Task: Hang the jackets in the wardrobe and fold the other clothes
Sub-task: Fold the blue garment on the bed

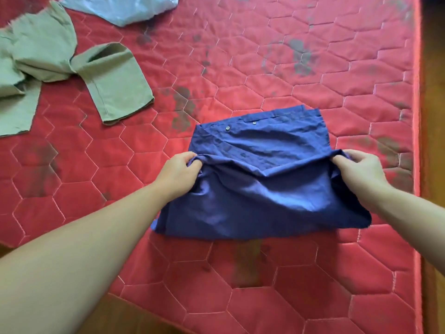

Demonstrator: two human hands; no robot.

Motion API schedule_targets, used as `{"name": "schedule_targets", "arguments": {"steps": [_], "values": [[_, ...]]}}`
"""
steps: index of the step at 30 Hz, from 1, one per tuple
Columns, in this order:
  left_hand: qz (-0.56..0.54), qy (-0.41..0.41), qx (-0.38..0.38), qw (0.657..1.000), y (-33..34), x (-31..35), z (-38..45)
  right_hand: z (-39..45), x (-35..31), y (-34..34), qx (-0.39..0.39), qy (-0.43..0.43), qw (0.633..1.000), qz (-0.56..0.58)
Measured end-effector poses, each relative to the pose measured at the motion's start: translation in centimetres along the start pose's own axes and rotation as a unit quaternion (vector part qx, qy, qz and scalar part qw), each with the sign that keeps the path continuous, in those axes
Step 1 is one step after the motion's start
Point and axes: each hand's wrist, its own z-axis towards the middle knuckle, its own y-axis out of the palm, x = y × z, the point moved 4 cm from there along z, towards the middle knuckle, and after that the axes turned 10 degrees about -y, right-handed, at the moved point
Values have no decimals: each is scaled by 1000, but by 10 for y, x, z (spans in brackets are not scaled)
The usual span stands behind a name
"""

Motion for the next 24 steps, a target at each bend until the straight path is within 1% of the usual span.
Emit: {"name": "schedule_targets", "arguments": {"steps": [3,6,9,10,12,13,14,15,16,17,18,19,20,21,22,24], "values": [[-9,0,-7,1000,-4,4,30,23,-15,10,38,-31,997,-54],[-2,15,-11,1000,-12,7,62,48,-29,13,75,-26,994,-72],[-3,8,-16,1000,-14,12,97,80,-33,19,96,-17,990,-97],[-16,6,-1,1000,-16,16,108,92,-35,20,105,-14,990,-93],[-49,-2,55,997,-21,23,127,114,-41,26,123,-10,989,-76],[-60,-14,83,995,-21,25,132,121,-41,31,121,-7,989,-90],[-57,-22,109,992,-18,25,133,123,-42,38,108,-20,985,-134],[-32,-11,145,989,-14,25,128,121,-42,46,87,-59,976,-189],[20,28,171,985,-5,25,118,113,-43,57,69,-125,960,-243],[76,81,183,977,9,26,101,100,-39,72,35,-199,938,-283],[124,124,167,970,27,26,85,83,-36,87,-8,-263,912,-314],[175,142,127,966,46,24,70,65,-28,102,-54,-311,888,-334],[220,141,88,961,65,20,61,49,-20,117,-101,-340,867,-351],[254,125,58,957,80,12,58,37,-13,132,-143,-359,848,-364],[275,112,53,953,90,6,58,30,-9,144,-172,-361,836,-375],[282,72,63,955,91,-7,69,34,2,156,-180,-343,832,-398]]}}
